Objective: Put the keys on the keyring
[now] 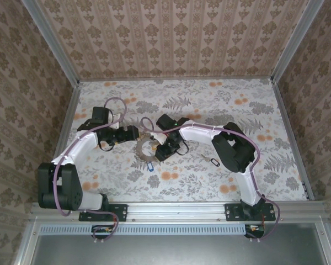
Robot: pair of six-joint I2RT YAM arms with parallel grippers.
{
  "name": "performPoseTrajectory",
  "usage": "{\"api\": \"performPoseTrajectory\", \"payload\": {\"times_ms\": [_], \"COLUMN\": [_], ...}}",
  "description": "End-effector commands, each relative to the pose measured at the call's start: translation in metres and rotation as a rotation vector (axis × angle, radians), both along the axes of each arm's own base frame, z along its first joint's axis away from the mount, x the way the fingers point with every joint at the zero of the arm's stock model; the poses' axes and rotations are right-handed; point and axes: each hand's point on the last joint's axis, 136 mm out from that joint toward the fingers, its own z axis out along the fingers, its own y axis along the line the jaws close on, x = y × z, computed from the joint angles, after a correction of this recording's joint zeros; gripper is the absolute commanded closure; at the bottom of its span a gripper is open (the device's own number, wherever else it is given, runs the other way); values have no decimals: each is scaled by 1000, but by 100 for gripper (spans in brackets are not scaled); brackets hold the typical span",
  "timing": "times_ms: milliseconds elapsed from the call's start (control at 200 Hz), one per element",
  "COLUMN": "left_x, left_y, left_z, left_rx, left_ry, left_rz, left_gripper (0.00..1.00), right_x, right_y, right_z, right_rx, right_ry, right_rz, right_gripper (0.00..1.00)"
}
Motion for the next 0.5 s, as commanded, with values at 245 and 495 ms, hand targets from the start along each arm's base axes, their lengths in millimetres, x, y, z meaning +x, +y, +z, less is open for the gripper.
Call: {"api": "performPoseTrajectory", "payload": {"times_ms": [245, 495], "left_x": [0, -1], "left_y": [-1, -1], "left_z": [4, 3], "left_rx": [-16, -19], "left_ry": [11, 13], "left_rz": [5, -2], "left_gripper": [5, 5], "right_x": [-5, -10], "right_y": [6, 2], "right_z": [0, 13], "right_rx": [25, 68], "right_ry": [48, 10], "right_rz": [54, 61], "right_gripper": [83, 92]}}
